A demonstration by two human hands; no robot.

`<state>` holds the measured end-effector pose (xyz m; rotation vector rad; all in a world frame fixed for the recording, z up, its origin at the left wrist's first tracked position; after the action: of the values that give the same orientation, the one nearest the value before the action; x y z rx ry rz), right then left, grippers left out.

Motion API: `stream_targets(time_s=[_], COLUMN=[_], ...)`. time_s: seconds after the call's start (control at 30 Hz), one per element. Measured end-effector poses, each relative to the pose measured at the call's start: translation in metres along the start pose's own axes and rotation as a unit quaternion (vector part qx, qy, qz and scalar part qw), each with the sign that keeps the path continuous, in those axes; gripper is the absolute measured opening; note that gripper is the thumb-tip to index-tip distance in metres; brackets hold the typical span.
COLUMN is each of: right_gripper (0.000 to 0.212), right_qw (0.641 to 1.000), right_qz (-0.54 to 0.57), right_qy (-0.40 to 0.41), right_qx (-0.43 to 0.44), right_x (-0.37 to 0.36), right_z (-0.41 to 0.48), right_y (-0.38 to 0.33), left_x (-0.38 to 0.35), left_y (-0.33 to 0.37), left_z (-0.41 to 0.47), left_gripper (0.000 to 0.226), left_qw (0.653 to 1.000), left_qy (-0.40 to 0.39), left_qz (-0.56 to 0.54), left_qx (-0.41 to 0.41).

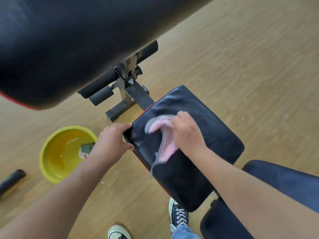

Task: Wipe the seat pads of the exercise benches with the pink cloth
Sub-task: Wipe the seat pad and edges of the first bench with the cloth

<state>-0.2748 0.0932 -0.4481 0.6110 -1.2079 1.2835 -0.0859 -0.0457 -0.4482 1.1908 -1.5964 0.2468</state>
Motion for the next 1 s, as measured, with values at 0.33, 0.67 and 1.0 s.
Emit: stream_targets(time_s=[0.33,0.67,1.0], right_gripper=[0.014,0.024,0.027], right_qw=[0.989,0.905,0.918], right_qz=[-0.04,-0.061,-0.066], right_qy=[-0.094,-0.305,-0.367], right_qx=[0.104,0.292,0.138], right_x=[-0.034,-0.047,-0.058], right_z=[0.028,0.07,0.071], right_y=[-0.047,-0.083,-0.127], left_x=[-0.011,-0.01,-0.007], left_y=[-0.005,-0.016,-0.013], left_z=[-0.009,-0.008,-0.003], left_gripper=[0.046,0.02,0.018], left_qw=[0.995,0.943,0.964], left_qy=[0.013,0.055,0.055], left_qz=[-0.097,-0.267,-0.182], left_qx=[0.012,0.192,0.186])
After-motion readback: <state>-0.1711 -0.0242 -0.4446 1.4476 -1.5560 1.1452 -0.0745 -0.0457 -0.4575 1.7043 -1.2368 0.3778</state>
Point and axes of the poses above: each hand's wrist, its own z-axis towards the middle knuckle, its own x-axis out of the back of the hand, y = z × x, the point moved 4 cm from there along z, towards the middle knuckle, and after that the axes turned 5 degrees about x, right-handed, at the moved point
